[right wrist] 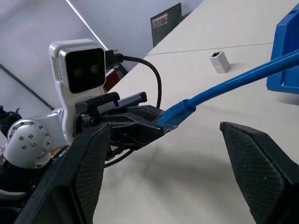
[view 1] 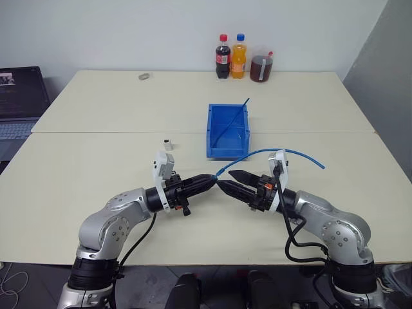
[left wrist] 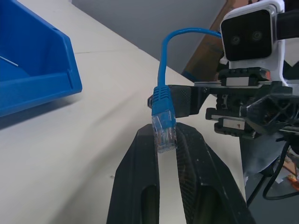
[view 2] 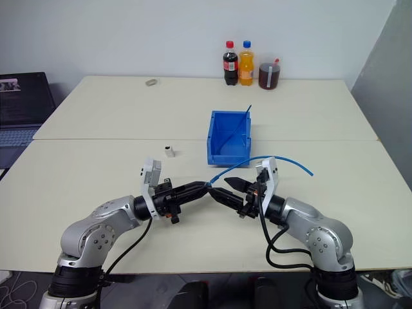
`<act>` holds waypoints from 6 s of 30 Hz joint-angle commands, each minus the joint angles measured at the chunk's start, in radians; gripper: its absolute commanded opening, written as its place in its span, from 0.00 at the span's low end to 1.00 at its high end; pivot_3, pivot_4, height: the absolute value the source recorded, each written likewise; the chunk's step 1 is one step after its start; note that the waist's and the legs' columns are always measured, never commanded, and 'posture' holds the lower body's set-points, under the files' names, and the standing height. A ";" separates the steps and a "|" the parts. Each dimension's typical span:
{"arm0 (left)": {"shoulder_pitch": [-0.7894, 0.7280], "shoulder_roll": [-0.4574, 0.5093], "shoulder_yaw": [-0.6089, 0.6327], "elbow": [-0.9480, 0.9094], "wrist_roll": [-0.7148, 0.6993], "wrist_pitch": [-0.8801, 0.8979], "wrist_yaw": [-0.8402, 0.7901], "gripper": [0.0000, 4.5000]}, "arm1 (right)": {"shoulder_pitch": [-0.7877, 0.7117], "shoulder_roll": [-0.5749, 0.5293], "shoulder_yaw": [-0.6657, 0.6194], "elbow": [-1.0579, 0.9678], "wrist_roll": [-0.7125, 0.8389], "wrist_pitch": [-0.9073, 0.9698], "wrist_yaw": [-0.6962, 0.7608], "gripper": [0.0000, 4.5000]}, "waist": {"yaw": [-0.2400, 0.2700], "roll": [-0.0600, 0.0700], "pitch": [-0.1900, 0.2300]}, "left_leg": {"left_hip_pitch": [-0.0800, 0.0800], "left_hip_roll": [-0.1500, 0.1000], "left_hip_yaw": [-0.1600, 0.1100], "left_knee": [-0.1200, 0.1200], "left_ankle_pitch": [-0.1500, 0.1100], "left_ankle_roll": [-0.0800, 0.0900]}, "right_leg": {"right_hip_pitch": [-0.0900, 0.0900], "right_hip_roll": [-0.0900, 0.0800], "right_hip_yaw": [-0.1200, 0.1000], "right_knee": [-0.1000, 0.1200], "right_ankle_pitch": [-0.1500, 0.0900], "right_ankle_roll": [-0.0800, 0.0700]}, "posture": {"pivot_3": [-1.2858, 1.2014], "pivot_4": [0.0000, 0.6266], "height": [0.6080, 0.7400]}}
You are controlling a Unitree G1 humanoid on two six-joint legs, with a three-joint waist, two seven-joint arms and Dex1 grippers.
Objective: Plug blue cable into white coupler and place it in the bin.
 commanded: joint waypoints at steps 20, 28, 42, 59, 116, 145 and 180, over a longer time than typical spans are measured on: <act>0.007 0.001 0.009 -0.057 -0.037 0.005 0.000 0.05 | -0.084 0.058 0.033 0.064 0.066 -0.016 -0.002 0.53 | 0.000 0.000 0.000 | 0.000 0.000 0.000 0.000 0.000 0.000 | 0.000 0.000 0.000 0.000 0.000 0.000 | 0.52 0.24 1.00; 0.017 0.011 0.008 -0.055 -0.032 -0.002 -0.009 0.05 | -0.081 0.059 0.017 0.067 0.115 0.015 0.007 0.13 | 0.000 0.000 0.000 | 0.000 0.000 0.000 0.000 0.000 0.000 | 0.000 0.000 0.000 0.000 0.000 0.000 | 0.52 0.24 1.00; 0.016 0.017 0.003 -0.034 -0.017 -0.023 -0.031 0.05 | -0.066 0.038 0.014 0.048 0.206 0.075 -0.002 0.04 | 0.000 0.000 0.000 | 0.000 0.000 0.000 0.000 0.000 0.000 | -0.001 0.000 0.000 0.000 0.000 0.000 | 0.52 0.24 1.00; 0.150 0.136 0.025 -0.069 0.100 -0.123 -0.076 0.85 | -0.073 -0.001 0.038 0.055 0.127 -0.006 0.018 0.03 | 0.000 0.000 0.000 | -0.001 0.000 0.001 -0.001 0.000 0.000 | -0.002 0.000 0.000 -0.001 0.000 0.000 | 0.52 0.24 1.00; -0.513 -0.158 0.050 0.839 0.655 -0.319 0.692 1.00 | -0.067 -0.186 0.134 0.013 -0.167 -0.216 0.160 0.03 | 0.000 -0.003 -0.001 | -0.005 -0.003 0.000 0.000 0.000 -0.001 | -0.004 -0.002 -0.001 -0.001 0.001 0.002 | 0.52 0.24 1.00; -0.383 -0.104 -0.017 0.726 0.654 -0.419 0.490 0.18 | -0.024 -0.223 0.144 -0.025 -0.207 -0.232 0.167 0.03 | -0.005 -0.003 -0.002 | -0.004 -0.002 0.000 0.000 0.002 -0.003 | -0.004 -0.002 0.000 0.000 0.001 0.002 | 0.52 0.24 1.00; -0.182 0.172 -0.400 0.370 0.612 -0.575 -0.440 0.18 | 0.078 -0.336 0.181 -0.102 -0.305 -0.348 0.237 0.03 | 0.001 -0.003 -0.002 | -0.003 -0.001 0.000 0.000 0.002 -0.003 | -0.003 0.000 0.000 0.000 0.001 0.002 | 0.52 0.24 1.00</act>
